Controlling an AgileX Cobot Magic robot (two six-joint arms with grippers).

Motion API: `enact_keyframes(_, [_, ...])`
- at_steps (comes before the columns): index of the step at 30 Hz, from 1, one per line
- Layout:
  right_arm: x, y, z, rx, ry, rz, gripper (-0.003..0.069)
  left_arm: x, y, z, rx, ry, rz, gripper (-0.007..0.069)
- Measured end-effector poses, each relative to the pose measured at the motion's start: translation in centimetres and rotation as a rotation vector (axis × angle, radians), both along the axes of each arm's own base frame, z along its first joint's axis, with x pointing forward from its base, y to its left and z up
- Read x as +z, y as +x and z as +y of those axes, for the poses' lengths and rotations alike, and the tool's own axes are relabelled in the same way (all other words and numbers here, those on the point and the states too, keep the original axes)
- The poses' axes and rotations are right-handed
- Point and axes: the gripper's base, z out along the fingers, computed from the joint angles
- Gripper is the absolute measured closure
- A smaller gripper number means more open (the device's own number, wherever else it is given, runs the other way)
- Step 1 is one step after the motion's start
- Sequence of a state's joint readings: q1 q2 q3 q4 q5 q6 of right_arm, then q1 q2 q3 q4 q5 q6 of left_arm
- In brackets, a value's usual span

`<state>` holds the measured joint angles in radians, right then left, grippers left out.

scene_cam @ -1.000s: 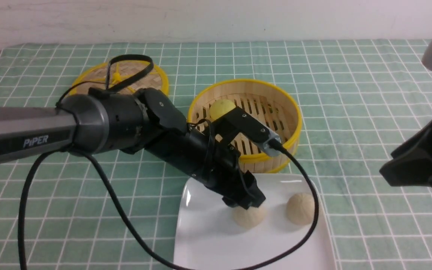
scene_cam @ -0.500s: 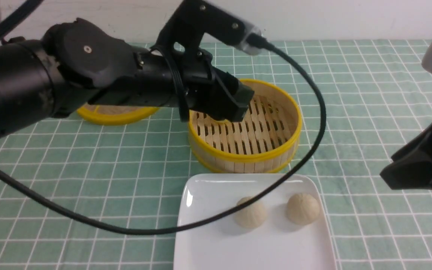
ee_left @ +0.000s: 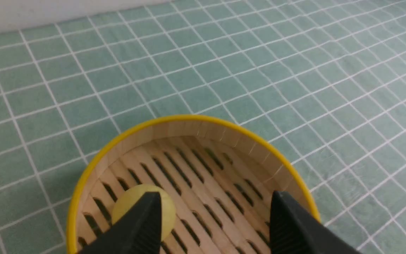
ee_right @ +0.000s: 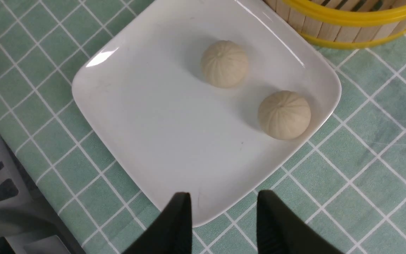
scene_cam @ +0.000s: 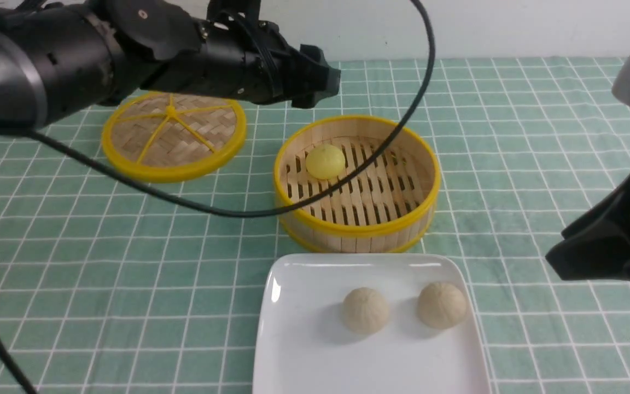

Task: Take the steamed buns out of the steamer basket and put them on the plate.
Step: Use the left arm to grab the steamed stuffed bun that is closest to it

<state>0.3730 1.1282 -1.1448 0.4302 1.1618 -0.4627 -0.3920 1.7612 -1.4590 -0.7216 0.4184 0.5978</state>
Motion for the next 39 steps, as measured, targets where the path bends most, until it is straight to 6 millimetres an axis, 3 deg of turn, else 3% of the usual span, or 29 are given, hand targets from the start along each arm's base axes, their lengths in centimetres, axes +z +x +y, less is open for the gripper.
enact_keyframes(4, [-0.1, -0.2, 0.0, 0.009, -0.008, 0.019, 0.0384, -2.7, 3.3, 0.7, 0.024, 0.049, 0.103, 0.0195])
enact_keyframes(8, [-0.1, -0.3, -0.1, 0.012, -0.012, 0.032, 0.0384, -5.8, 5.2, 0.3, 0.002, 0.152, 0.149, 0.0195])
enact_keyframes(14, [-0.1, -0.3, 0.0, 0.012, -0.009, 0.033, 0.0384, -9.4, 6.1, -2.3, -0.056, 0.214, 0.185, 0.0195])
enact_keyframes(23, [-0.1, -0.3, 0.0, 0.012, -0.009, 0.034, 0.0384, -11.2, 6.6, -3.2, -0.066, 0.279, 0.131, 0.0195])
enact_keyframes(32, [-0.1, -0.3, 0.0, 0.011, -0.009, 0.037, 0.0384, -11.6, 7.3, -3.4, -0.037, 0.284, 0.061, 0.0198])
enact_keyframes(39, [-0.1, -0.3, 0.0, 0.011, -0.010, 0.038, 0.0384, -11.7, 7.2, -3.4, -0.037, 0.278, 0.069, 0.0272])
